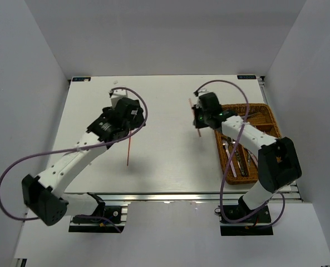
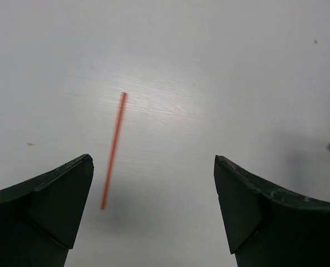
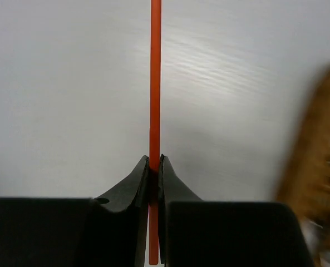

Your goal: Sort the eating utensils into containers

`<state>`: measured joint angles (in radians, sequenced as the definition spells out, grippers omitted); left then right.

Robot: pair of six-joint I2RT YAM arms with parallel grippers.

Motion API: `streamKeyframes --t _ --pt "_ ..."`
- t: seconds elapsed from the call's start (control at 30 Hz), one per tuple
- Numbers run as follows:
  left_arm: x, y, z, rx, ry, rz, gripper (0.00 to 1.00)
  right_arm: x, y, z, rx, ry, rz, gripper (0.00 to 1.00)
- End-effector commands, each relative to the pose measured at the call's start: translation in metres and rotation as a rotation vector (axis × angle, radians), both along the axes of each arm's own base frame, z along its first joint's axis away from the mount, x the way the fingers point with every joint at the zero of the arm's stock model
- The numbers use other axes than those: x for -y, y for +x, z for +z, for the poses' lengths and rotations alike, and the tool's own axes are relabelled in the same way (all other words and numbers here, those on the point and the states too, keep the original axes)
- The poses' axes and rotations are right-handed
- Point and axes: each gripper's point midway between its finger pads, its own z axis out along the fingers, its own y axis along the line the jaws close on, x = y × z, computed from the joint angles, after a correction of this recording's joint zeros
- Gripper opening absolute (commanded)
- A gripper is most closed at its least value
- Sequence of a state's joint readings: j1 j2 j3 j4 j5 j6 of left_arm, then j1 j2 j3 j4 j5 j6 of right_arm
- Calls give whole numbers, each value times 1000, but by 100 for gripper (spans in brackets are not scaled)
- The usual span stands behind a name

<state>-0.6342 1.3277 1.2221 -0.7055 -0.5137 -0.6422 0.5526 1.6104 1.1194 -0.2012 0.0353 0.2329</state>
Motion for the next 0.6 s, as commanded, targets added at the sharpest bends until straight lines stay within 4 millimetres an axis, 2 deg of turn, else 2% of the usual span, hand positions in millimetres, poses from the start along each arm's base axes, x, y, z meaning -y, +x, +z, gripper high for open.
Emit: streamKeyframes --t 0.0,0.03,0.1,0.13,0.2,0.23,0.33,0.37,0.43,0.47,0.53,0.57 --pt "-65 -22 17 36 257 78 98 109 -10 -2 -78 -414 -119 0" --pt "-74 -29 16 36 280 91 98 120 -7 1 -73 -429 -134 0" --pt "-79 -36 4 22 298 72 98 147 -3 13 -35 -500 -139 0" --pt "-80 -46 -12 -1 290 40 98 157 -2 17 -20 -539 -146 0" --pt "-78 -51 -25 0 270 12 98 181 0 31 16 -634 -186 0" --pt "-82 -60 -45 -31 282 -1 98 191 -5 33 3 -688 -174 0" --pt "-79 -64 -48 2 229 -13 98 231 -9 44 -12 -761 -276 0" --pt "-75 -63 -41 17 209 -33 98 242 -12 43 -23 -775 -288 0" --pt "-77 -64 -44 25 208 -24 98 274 -26 36 -58 -837 -336 0" --pt "-75 -64 -44 24 199 -28 98 285 -28 34 -56 -857 -363 0" --pt "-79 -66 -42 33 210 -5 98 312 -49 21 -110 -911 -409 0" --pt "-81 -65 -41 35 213 5 98 319 -51 24 -92 -917 -420 0"
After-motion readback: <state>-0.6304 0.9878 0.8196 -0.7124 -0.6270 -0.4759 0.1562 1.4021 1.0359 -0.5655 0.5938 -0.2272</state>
